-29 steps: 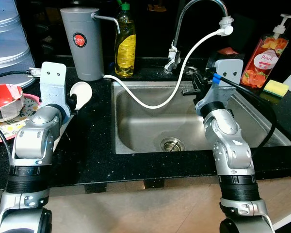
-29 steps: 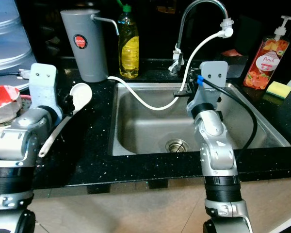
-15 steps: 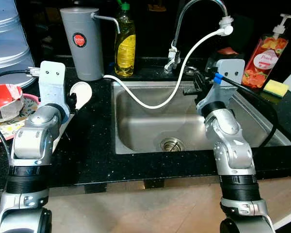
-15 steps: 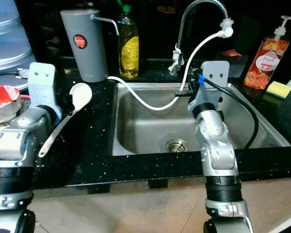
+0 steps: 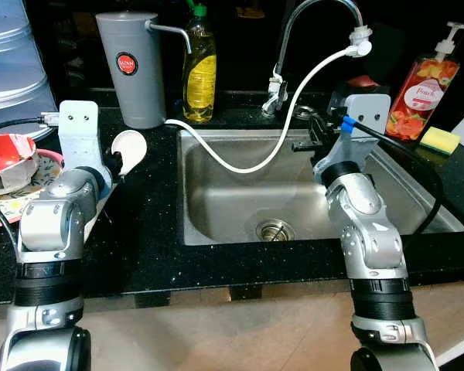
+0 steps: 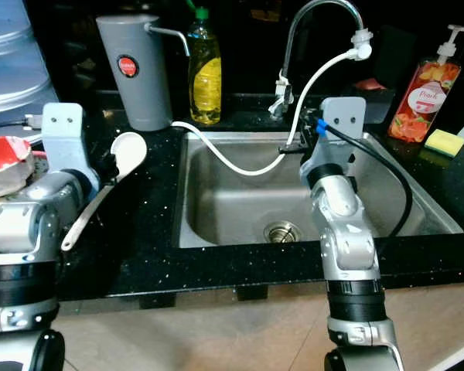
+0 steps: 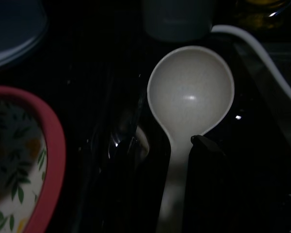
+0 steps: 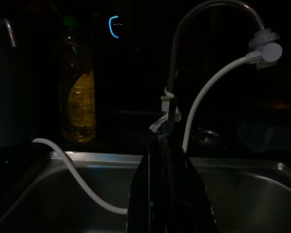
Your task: Kitchen organization
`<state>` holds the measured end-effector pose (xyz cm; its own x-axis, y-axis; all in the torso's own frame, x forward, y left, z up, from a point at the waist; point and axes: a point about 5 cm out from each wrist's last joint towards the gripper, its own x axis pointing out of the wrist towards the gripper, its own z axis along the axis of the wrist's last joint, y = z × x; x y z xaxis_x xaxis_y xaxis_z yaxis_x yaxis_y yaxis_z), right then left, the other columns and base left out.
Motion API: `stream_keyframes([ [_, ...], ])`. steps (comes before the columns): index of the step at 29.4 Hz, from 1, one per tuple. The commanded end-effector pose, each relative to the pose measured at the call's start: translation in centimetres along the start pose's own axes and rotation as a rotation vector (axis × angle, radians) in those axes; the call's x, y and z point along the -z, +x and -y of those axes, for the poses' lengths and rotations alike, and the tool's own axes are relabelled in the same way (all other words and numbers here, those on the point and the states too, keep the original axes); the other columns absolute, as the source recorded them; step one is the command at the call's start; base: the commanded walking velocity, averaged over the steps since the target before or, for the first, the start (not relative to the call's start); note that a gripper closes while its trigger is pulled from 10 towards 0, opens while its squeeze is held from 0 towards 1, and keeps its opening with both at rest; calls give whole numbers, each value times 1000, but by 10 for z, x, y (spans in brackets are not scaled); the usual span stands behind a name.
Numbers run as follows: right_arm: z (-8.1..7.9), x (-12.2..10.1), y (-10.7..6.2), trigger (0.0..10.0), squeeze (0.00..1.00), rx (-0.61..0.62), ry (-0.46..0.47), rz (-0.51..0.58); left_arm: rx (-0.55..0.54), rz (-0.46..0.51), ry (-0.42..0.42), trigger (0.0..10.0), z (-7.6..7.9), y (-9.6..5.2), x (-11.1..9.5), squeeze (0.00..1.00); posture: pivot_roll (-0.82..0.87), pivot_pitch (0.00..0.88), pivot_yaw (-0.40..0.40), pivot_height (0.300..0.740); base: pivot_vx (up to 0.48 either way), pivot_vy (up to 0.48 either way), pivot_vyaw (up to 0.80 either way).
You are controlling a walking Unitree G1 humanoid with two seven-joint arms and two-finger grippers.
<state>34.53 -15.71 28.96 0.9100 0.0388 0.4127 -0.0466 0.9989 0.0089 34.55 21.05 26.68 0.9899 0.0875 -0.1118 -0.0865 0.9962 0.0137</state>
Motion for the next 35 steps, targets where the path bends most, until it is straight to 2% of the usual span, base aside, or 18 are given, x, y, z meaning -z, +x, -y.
stream_keyframes([
  [1, 2, 0, 0, 10000, 0, 9, -7, 0, 1, -27, -14, 10000, 2, 0, 5, 0, -42, 61, -43, 740, 0, 0, 0],
  [2, 2, 0, 0, 10000, 0, 8, -7, -1, 4, -27, -14, 10000, 2, 0, 5, 1000, -42, 61, -43, 740, 0, 0, 0],
  [6, 2, 0, 0, 10000, 0, 7, -7, -2, 32, -26, -8, 10000, 6, -1, 4, 1000, -40, 61, -45, 740, 0, 0, 0],
  [8, 2, 0, 0, 10000, 0, 7, -7, -3, 92, -45, 0, 10000, 13, -3, 5, 1000, -40, 61, -45, 740, 0, 0, 0],
  [9, 2, 0, 0, 10000, 0, 7, -7, -3, 110, -61, -6, 10000, 15, -4, 8, 620, -40, 60, -45, 740, 0, 0, 0],
  [10, 2, 0, 0, 10000, 0, 7, -7, -3, 110, -61, -6, 10000, 15, -4, 8, 620, -40, 60, -45, 740, 0, 0, 0],
  [11, 2, 0, 0, 10000, 0, 7, -5, -2, 137, -88, -55, 10000, 18, -3, 13, 0, -40, 59, -43, 740, 0, 0, 0],
  [17, 1, 0, 0, 10000, 0, 7, -3, -2, 155, -100, -57, 10000, 18, -2, 16, 0, -40, 59, -43, 740, 0, 0, 0],
  [20, 1, 1, -1, 10000, 0, 8, -2, -3, 122, -147, -22, 10000, 13, 1, 25, 0, -42, 59, -40, 740, 0, 0, 0],
  [23, 2, 2, -2, 10000, 0, 12, -4, -6, 64, -169, 48, 10000, 6, 2, 34, 0, -43, 61, -38, 740, 0, 0, 0],
  [28, 2, 2, -2, 10000, 0, 10, -4, -8, 59, -176, 25, 10000, 5, 1, 36, 0, -41, 63, -42, 740, 0, 0, 0],
  [30, 2, 2, -2, 10000, 0, 7, -3, -8, 48, -176, 13, 7725, 3, 1, 36, 0, -41, 63, -42, 740, 0, 0, 0],
  [32, 1, 2, -1, 10000, 0, 5, -2, -7, 45, -173, 8, 7569, 3, 1, 35, 0, -41, 63, -43, 740, 0, 0, 0],
  [33, 1, 2, -1, 10000, 0, 4, -2, -7, 46, -173, 6, 5451, 3, 2, 35, 0, -41, 63, -43, 740, 0, 0, 0],
  [34, 1, 2, -1, 10000, 0, 3, -2, -7, 46, -175, 4, 4078, 3, 2, 36, 0, -41, 63, -43, 740, 0, 0, 0],
  [35, 1, 2, -1, 10000, 0, 2, -2, -7, 48, -177, -2, 2078, 3, 2, 37, 0, -41, 61, -44, 740, 0, 0, 0],
])
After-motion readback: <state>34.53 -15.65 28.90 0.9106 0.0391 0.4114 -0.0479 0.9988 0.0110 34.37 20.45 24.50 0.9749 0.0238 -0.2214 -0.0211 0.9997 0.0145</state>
